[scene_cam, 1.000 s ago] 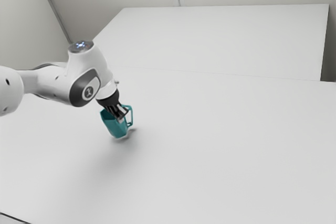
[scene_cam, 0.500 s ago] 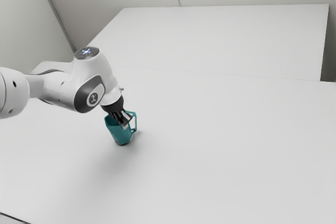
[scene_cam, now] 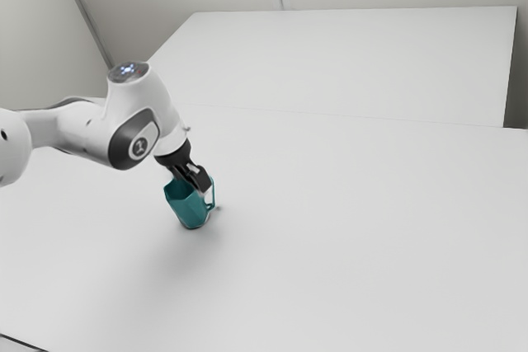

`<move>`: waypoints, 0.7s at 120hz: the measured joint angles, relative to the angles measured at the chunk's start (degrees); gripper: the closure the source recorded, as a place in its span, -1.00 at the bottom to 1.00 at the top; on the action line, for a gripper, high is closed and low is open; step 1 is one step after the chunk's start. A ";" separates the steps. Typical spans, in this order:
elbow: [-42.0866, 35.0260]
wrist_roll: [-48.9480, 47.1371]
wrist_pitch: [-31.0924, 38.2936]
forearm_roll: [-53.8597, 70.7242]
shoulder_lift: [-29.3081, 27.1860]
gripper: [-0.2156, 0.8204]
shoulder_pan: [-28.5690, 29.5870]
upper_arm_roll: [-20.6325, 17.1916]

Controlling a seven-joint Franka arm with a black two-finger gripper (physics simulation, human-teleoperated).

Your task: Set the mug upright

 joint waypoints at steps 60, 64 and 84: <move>23.48 0.00 -16.12 0.00 2.84 -0.56 -2.49 0.26; 25.33 0.00 -17.52 0.05 3.39 -0.57 -2.72 0.32; 32.30 0.00 -24.15 0.22 4.69 -0.58 -3.19 0.60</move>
